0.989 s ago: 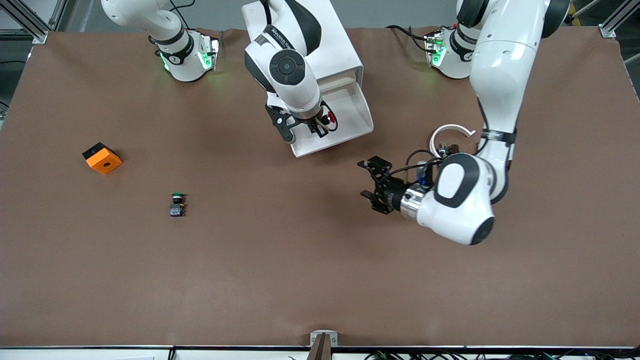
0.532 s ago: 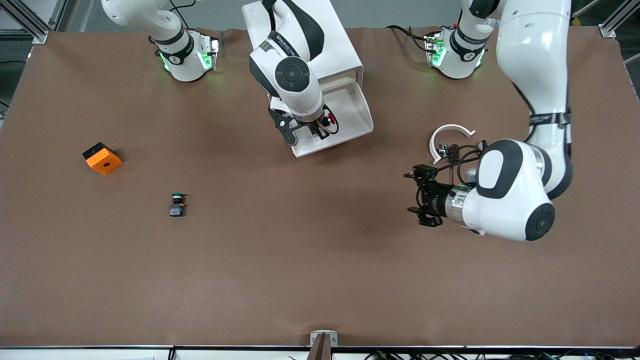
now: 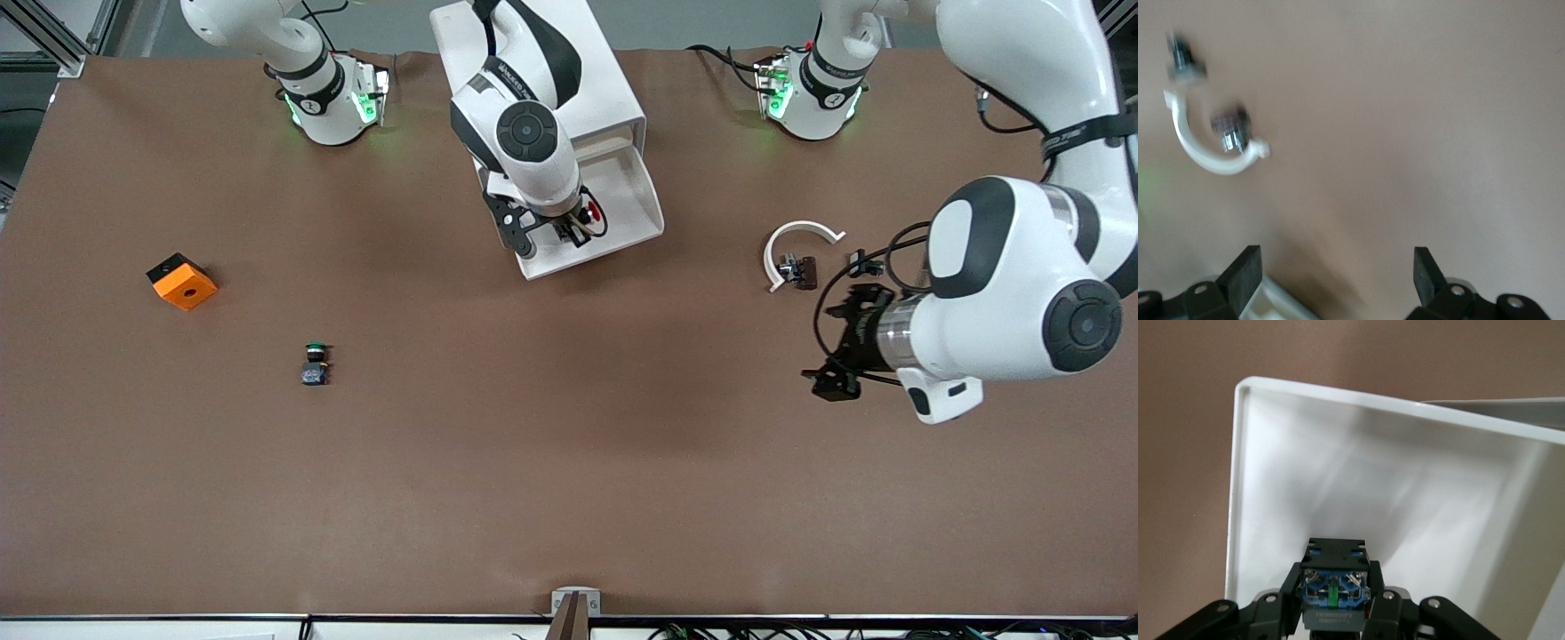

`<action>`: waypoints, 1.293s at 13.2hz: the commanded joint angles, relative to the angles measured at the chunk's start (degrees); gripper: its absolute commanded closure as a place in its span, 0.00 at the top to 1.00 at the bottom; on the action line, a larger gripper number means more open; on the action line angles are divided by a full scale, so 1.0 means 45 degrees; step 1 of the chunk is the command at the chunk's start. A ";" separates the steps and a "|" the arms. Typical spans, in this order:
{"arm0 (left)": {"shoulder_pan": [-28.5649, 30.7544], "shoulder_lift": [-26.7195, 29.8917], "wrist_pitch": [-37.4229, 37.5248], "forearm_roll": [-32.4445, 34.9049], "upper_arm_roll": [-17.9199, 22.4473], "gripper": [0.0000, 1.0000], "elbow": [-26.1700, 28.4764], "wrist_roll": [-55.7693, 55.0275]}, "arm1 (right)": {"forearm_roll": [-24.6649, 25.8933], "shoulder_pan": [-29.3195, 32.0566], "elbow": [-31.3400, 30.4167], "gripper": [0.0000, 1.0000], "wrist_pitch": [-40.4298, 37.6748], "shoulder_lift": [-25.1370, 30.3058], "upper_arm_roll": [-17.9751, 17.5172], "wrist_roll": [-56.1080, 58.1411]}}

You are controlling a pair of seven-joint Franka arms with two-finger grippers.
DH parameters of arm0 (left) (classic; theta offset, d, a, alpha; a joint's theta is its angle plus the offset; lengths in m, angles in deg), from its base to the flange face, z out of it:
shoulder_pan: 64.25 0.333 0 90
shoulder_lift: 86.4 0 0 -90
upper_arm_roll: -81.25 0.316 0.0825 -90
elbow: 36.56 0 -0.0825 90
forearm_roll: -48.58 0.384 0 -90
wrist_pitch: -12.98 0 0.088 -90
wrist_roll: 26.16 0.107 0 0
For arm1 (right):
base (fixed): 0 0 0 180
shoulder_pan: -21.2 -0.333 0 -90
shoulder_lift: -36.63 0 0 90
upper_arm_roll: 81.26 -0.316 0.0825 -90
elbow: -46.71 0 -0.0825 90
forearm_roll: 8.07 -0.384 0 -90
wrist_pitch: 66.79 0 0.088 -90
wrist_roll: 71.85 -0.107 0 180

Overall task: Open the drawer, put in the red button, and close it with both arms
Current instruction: 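Lower the red button into the open drawer and open the right gripper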

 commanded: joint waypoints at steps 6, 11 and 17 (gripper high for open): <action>-0.0196 0.0733 -0.1319 0.1261 -0.0348 1.00 0.1467 0.4694 | -0.0254 -0.0026 0.0048 1.00 -0.0031 0.0177 0.0119 -0.0027; -0.0235 0.0831 -0.3430 0.1300 -0.2163 1.00 0.3480 0.4677 | -0.0235 0.0655 0.0865 1.00 -0.2250 0.1074 0.0217 0.0090; -0.1950 0.0851 -0.4873 0.1319 -0.2712 1.00 0.5082 0.3391 | -0.0235 0.3368 0.2099 1.00 -0.7172 0.3473 0.0255 0.4240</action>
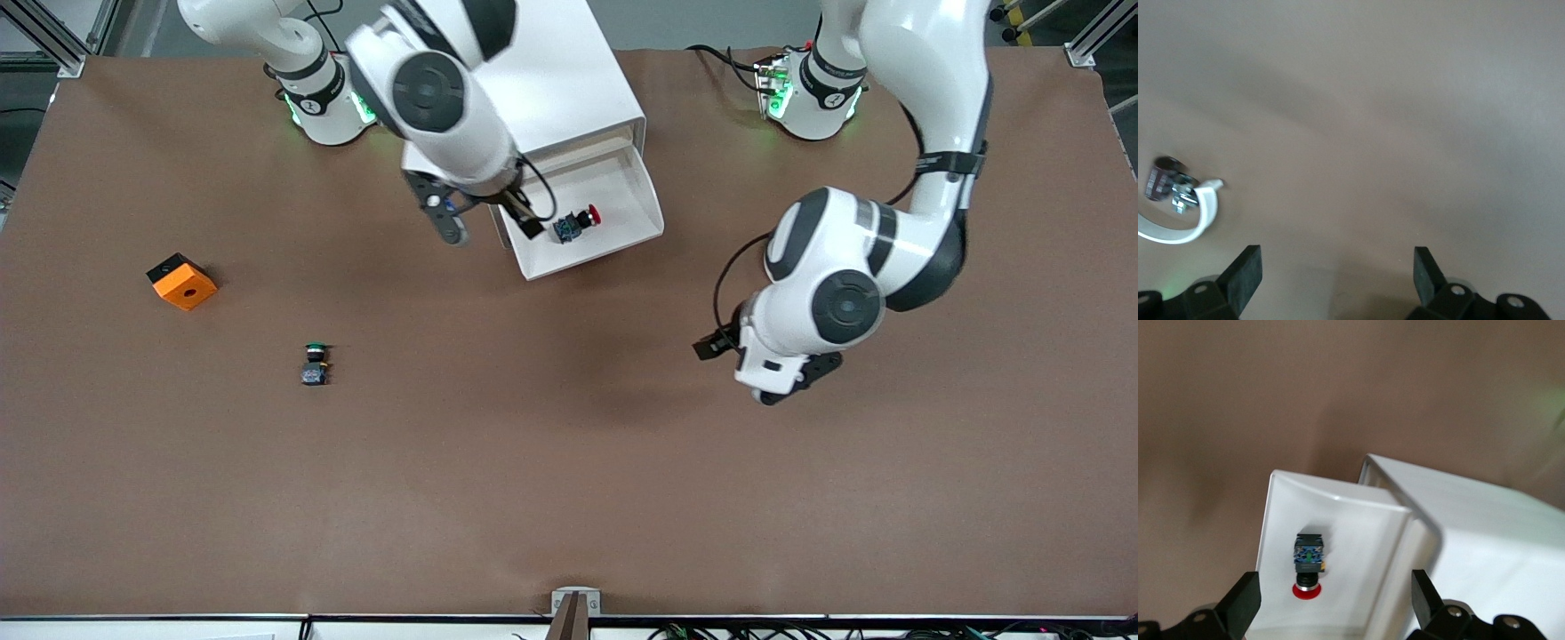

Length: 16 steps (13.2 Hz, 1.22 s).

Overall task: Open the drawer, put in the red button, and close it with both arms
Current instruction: 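Lower the red button into the open drawer and open the right gripper, then push the drawer closed with the left gripper while the right gripper withdraws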

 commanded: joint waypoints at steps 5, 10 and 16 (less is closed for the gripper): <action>-0.2083 0.0417 -0.2857 0.0170 -0.0661 1.00 0.2397 -0.1876 | 0.0254 0.4540 -0.0420 1.00 -0.3547 0.2850 -0.0129 0.9655; -0.2064 0.0436 -0.2897 0.0151 -0.2205 1.00 0.2925 -0.2851 | 0.2657 0.7083 -0.0967 1.00 -0.3413 0.3400 -0.0129 1.5623; -0.2064 0.0417 -0.2897 0.0073 -0.3455 1.00 0.3218 -0.3574 | 0.3183 0.8710 -0.1260 1.00 -0.2534 0.3400 -0.0148 1.8776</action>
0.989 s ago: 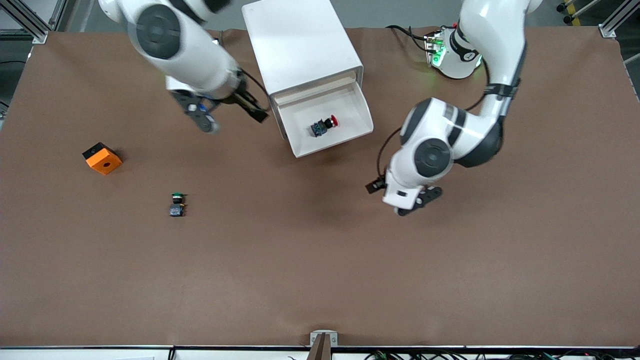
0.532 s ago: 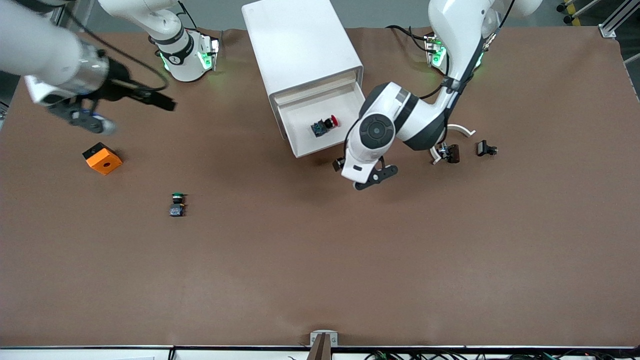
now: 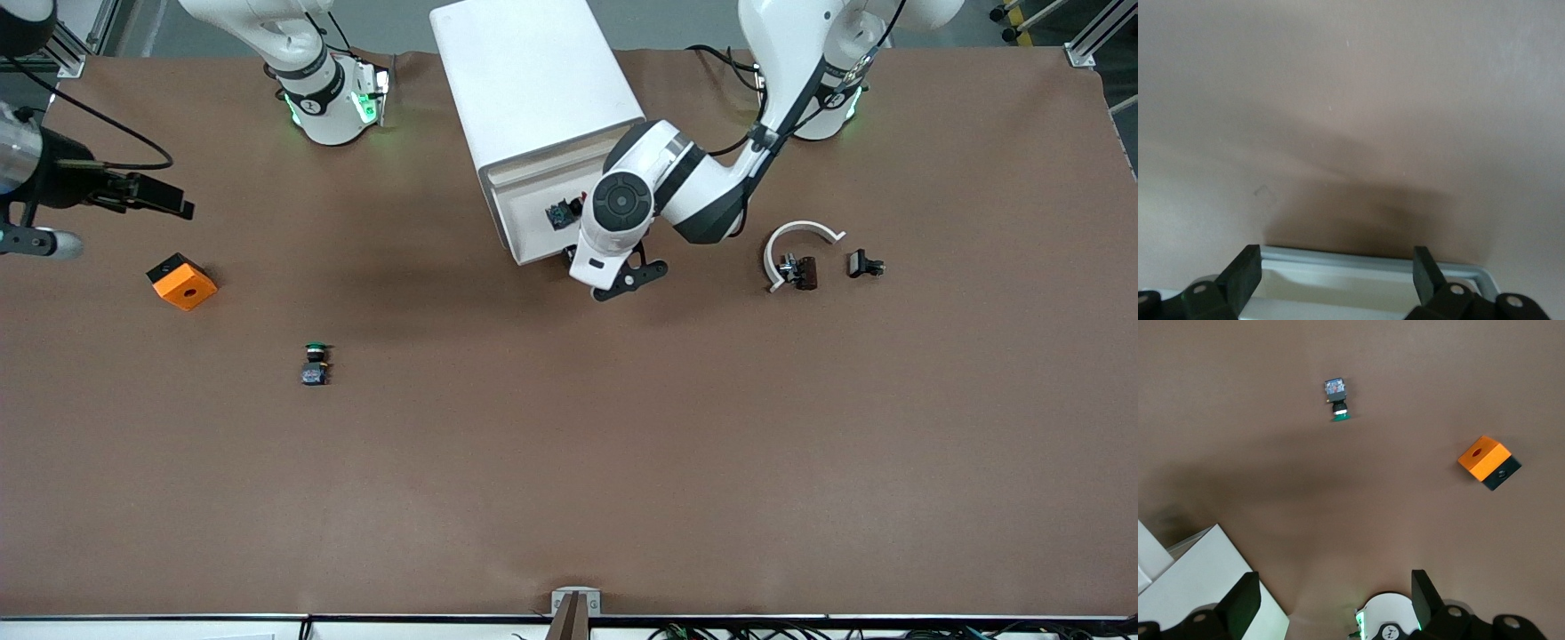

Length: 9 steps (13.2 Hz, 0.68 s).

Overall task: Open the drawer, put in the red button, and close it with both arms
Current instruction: 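Push the drawer closed with the left gripper while the right gripper withdraws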

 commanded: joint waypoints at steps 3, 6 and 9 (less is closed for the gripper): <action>0.0121 0.0385 -0.0171 0.0067 -0.1188 1.00 0.0722 -0.0872 | 0.0813 0.0126 -0.0321 1.00 0.0548 0.0747 -0.0268 0.1232; 0.0141 0.0424 -0.0171 0.0067 -0.1852 1.00 0.0977 -0.1457 | 0.0930 0.0223 -0.0165 1.00 0.0490 0.0983 -0.0249 0.1412; 0.0122 0.0386 -0.0190 -0.0184 -0.2186 1.00 0.0997 -0.1849 | 0.1126 0.0243 0.0362 1.00 0.0119 0.0983 -0.0229 0.1393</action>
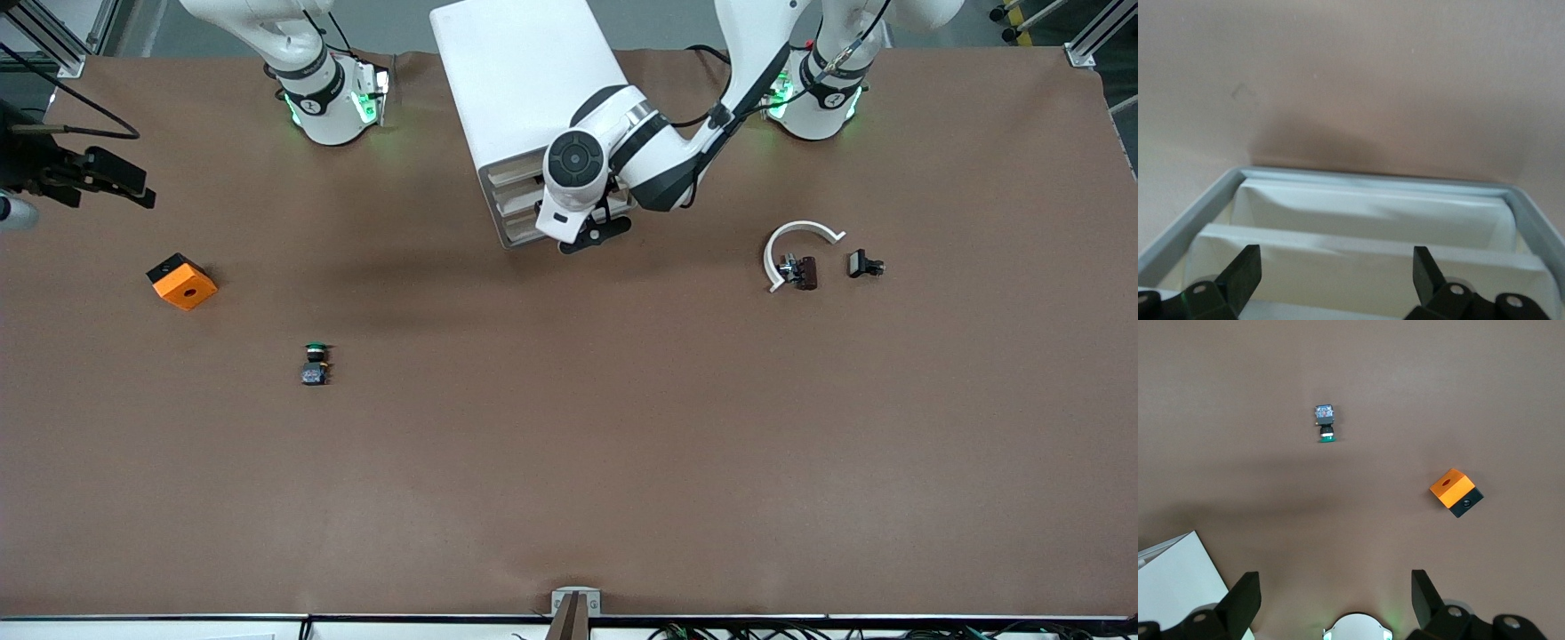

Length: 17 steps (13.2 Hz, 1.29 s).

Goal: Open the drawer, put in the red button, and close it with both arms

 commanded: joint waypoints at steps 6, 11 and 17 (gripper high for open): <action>0.0703 0.0390 -0.0008 -0.0282 0.0026 1.00 -0.0159 -0.0513 | 0.0243 0.0533 0.0645 1.00 -0.0200 0.0034 -0.0115 0.0187; 0.3669 0.0389 0.0537 0.2273 0.0164 1.00 -0.1819 -0.0105 | 0.0243 0.0572 0.0744 1.00 -0.0180 0.0014 -0.0154 0.0089; 0.7420 0.1149 0.1435 0.3078 0.0184 1.00 -0.2231 0.3760 | 0.0282 0.0612 0.0764 1.00 -0.0082 -0.0006 -0.0173 0.0147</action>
